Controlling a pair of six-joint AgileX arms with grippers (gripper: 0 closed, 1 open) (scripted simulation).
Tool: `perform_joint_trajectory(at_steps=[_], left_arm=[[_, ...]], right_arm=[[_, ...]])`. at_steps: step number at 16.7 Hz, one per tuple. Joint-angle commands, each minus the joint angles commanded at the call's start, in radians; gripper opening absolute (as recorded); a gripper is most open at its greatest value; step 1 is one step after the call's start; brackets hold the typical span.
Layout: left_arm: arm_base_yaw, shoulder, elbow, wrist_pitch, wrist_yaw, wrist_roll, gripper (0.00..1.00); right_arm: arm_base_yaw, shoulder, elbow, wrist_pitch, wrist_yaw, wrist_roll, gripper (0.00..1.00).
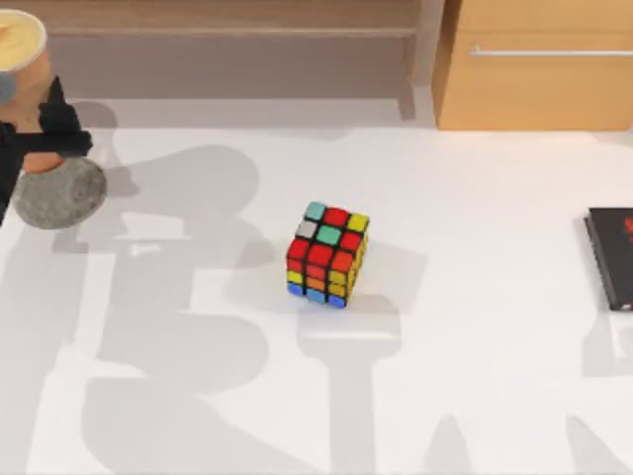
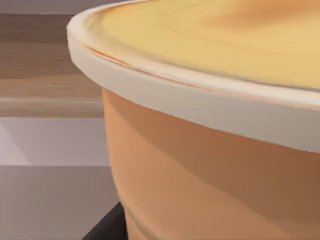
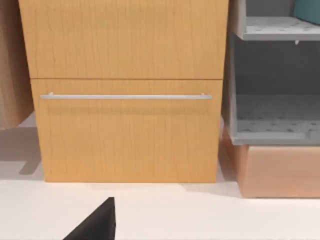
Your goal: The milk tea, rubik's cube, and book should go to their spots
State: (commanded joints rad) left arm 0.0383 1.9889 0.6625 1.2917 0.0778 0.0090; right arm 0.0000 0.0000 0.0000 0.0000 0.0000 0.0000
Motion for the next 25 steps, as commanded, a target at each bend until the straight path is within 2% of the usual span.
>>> perform_joint_trajectory(at_steps=[10, 15, 25], left_arm=[[0.0, 0.118, 0.001, 0.123, 0.001, -0.001, 0.0], [0.0, 0.133, -0.001, 0.134, 0.002, -0.001, 0.0], [0.0, 0.133, -0.001, 0.134, 0.002, -0.001, 0.75]], right_arm=[[0.0, 0.0, 0.0, 0.0, 0.0, 0.0, 1.0], [0.0, 0.0, 0.0, 0.0, 0.0, 0.0, 1.0], [0.0, 0.0, 0.0, 0.0, 0.0, 0.0, 1.0]])
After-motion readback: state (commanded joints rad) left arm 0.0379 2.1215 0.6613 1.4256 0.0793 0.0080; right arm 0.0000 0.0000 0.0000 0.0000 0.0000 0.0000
